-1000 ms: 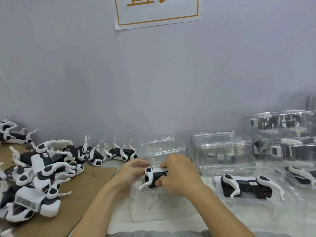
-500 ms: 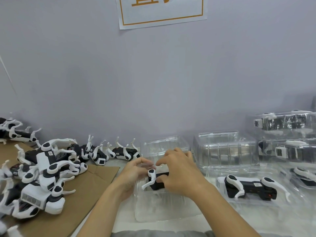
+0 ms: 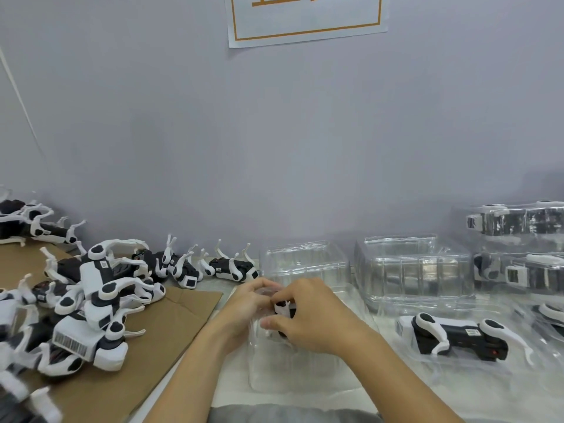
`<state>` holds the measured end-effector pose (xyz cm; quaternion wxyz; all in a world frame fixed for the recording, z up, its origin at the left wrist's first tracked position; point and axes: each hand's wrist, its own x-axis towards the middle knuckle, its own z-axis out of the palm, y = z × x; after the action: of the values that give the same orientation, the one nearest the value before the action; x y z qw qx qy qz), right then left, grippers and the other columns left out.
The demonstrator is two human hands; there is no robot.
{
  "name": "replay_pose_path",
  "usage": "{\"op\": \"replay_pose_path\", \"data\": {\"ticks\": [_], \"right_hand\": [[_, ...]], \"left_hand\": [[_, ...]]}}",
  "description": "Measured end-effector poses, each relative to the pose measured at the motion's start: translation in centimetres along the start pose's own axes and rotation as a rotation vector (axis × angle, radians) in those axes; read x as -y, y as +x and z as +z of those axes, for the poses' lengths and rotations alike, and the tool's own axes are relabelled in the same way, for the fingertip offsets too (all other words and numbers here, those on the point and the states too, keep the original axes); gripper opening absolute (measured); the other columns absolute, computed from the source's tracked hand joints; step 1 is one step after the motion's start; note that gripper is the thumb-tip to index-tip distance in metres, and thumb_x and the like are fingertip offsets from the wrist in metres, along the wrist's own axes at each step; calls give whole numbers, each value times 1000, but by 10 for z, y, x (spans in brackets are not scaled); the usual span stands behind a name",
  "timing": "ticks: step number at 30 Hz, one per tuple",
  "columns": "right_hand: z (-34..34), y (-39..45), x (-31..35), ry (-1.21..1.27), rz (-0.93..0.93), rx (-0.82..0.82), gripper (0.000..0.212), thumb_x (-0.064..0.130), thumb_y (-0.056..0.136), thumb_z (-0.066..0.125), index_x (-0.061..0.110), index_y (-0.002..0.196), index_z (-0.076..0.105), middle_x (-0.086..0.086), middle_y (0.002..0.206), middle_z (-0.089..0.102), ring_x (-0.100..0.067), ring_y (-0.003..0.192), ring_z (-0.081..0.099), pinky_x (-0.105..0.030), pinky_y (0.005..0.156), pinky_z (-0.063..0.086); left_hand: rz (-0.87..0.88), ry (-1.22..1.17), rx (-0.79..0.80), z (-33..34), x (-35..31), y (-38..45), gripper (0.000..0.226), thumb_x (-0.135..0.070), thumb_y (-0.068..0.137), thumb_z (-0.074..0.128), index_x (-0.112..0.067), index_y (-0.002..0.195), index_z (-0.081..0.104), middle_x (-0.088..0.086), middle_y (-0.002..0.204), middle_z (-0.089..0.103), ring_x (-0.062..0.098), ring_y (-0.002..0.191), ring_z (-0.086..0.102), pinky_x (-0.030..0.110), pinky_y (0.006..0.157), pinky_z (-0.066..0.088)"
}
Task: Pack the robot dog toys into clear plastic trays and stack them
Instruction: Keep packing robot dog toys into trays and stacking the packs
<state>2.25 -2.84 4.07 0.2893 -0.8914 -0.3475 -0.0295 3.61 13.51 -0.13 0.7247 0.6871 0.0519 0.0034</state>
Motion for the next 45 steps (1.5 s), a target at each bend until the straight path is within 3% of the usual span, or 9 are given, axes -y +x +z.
{"op": "replay_pose_path", "data": {"ticks": [3, 10, 16, 21, 24, 29, 34, 38, 45], "right_hand": [[7, 3, 3, -18, 32, -58, 28, 53, 80, 74, 26, 90, 76, 12, 59, 50, -6, 59, 48, -26, 55, 40], [-2, 3, -6, 84, 120, 12, 44, 45, 68, 87, 31, 109, 75, 5, 113, 69, -11, 106, 63, -33, 90, 55], [7, 4, 8, -136, 93, -45, 43, 47, 74, 82, 32, 113, 71, 3, 103, 68, -21, 96, 64, -28, 71, 41], [-7, 1, -3, -16, 47, 52, 29, 41, 81, 78, 32, 108, 76, 4, 82, 64, -18, 89, 62, -33, 82, 52], [-21, 0, -17, 112, 49, 147, 24, 20, 88, 73, 29, 110, 75, 5, 105, 73, -8, 100, 64, -25, 89, 51], [-45, -4, -43, 18, 172, 125, 39, 24, 84, 76, 40, 118, 66, 15, 116, 58, -4, 109, 55, -21, 86, 43], [-62, -10, -61, -24, 246, 133, 29, 38, 78, 80, 39, 105, 70, 17, 101, 59, -2, 99, 57, -21, 81, 47], [-57, -7, -60, -42, 222, 109, 19, 34, 81, 79, 34, 99, 75, 13, 92, 65, -4, 89, 60, -14, 64, 42], [-58, -6, -59, -7, 220, 72, 18, 31, 79, 81, 27, 97, 78, 11, 88, 72, -4, 85, 66, -19, 72, 52]], "left_hand": [[3, 0, 4, 0, 0, 0, 31, 21, 81, 48, -1, 96, 66, 15, 89, 70, 24, 67, 64, 33, 60, 49], [19, 7, 27, -1, 3, 1, 34, 20, 81, 47, -5, 88, 68, 12, 89, 72, 21, 66, 64, 32, 62, 50], [22, -51, 40, -5, 5, 3, 32, 21, 83, 48, -5, 85, 67, 15, 82, 69, 24, 65, 64, 31, 56, 51], [23, -34, 29, -4, 5, 4, 32, 21, 82, 46, 0, 94, 67, 16, 91, 71, 26, 71, 67, 36, 62, 54], [22, -9, 14, -6, 6, 6, 30, 20, 81, 53, 1, 99, 68, 19, 101, 72, 28, 83, 66, 39, 81, 51], [8, 3, -14, -7, 6, 7, 27, 19, 83, 58, -1, 97, 69, 15, 102, 75, 20, 84, 73, 26, 71, 54], [105, 465, 20, -11, -8, 3, 21, 0, 90, 64, -18, 100, 70, -1, 109, 74, 11, 106, 68, 24, 88, 52], [224, 985, -61, -5, -32, -3, 16, -21, 90, 66, -30, 103, 65, -11, 104, 66, 5, 94, 64, 27, 88, 53], [432, 929, 146, 54, -48, -14, 12, -29, 86, 71, -34, 92, 62, -12, 91, 67, 3, 82, 62, 18, 70, 50]]}}
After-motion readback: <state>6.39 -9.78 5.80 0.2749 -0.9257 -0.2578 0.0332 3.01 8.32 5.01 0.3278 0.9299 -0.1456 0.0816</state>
